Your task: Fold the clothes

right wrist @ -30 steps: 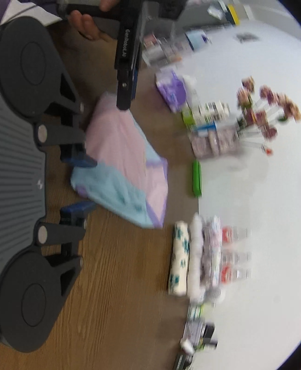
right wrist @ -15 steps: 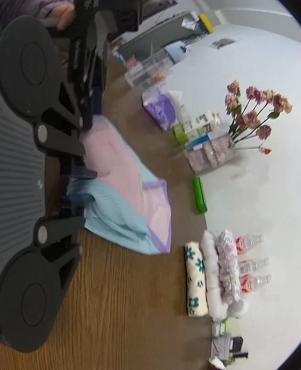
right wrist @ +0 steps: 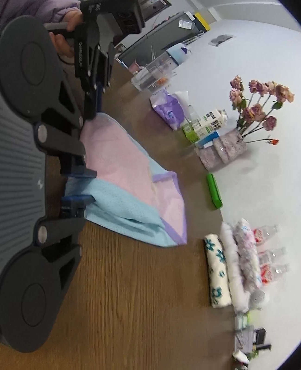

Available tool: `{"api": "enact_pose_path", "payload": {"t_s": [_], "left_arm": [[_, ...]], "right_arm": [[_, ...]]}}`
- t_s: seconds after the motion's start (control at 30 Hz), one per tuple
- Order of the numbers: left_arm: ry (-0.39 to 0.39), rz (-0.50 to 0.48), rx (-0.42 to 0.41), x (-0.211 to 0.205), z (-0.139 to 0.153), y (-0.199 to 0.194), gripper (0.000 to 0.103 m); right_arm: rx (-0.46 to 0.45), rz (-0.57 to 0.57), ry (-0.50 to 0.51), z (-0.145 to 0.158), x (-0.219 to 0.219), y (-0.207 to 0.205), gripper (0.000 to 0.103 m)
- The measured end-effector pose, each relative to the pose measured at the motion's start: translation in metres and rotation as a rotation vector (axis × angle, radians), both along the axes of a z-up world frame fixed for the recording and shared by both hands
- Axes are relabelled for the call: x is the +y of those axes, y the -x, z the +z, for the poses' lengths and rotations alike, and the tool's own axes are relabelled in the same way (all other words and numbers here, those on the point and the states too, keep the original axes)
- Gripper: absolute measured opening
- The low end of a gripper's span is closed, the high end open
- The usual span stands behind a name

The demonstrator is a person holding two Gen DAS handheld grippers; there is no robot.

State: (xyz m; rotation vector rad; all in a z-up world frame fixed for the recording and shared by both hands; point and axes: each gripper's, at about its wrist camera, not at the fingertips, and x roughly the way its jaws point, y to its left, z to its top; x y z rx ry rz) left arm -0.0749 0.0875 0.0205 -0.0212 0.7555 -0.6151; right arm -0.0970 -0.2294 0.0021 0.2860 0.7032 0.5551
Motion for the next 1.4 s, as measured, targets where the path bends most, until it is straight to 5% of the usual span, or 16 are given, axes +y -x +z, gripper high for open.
{"api": "enact_pose_path", "payload": {"t_s": [0.1,0.27,0.37,0.5,0.6,0.67,0.77,0.93,1.03,1.1,1.13,1.23,1.4], "left_arm": [[0.094,0.041,-0.017,0.007,0.016,-0.013,0.018],[0.02,0.111,0.063,-0.03,0.003,-0.049,0.018],[0.064,0.125,0.078,-0.027,0.0,-0.046,0.006],[0.09,0.156,0.09,-0.021,0.002,-0.036,0.005],[0.065,0.152,0.071,-0.023,-0.001,-0.038,0.016],[0.057,0.15,0.047,-0.02,0.01,-0.044,0.034],[0.029,0.173,0.003,-0.017,0.034,-0.081,0.047],[-0.119,0.295,0.045,-0.033,0.026,-0.177,0.038],[-0.175,0.284,0.043,-0.048,0.015,-0.197,0.038],[-0.159,0.287,0.072,-0.053,0.007,-0.204,0.021],[-0.146,0.286,0.081,-0.053,0.005,-0.204,0.004],[-0.115,0.282,0.067,-0.049,0.009,-0.191,0.003],[-0.107,0.176,-0.158,-0.041,0.041,-0.063,0.003]], "right_arm": [[-0.071,-0.023,0.024,0.014,0.0,-0.001,0.017],[-0.011,-0.041,0.111,0.0,0.024,-0.037,0.016],[-0.011,-0.032,0.099,-0.003,0.024,-0.038,0.016],[0.021,-0.035,0.083,-0.006,0.021,-0.044,0.007],[0.02,-0.037,0.107,0.002,0.021,-0.047,0.013],[-0.015,-0.058,0.111,0.017,0.015,-0.052,0.015],[-0.06,-0.086,0.149,0.036,0.011,-0.084,0.031],[0.057,-0.115,0.239,0.019,0.018,-0.178,0.033],[0.08,-0.076,0.251,0.007,0.026,-0.19,0.03],[0.073,-0.057,0.246,0.001,0.03,-0.194,0.02],[0.069,-0.06,0.25,0.0,0.03,-0.195,0.002],[0.041,-0.045,0.235,0.005,0.025,-0.185,0.001],[-0.115,-0.004,0.199,0.041,0.004,-0.092,0.001]]}}
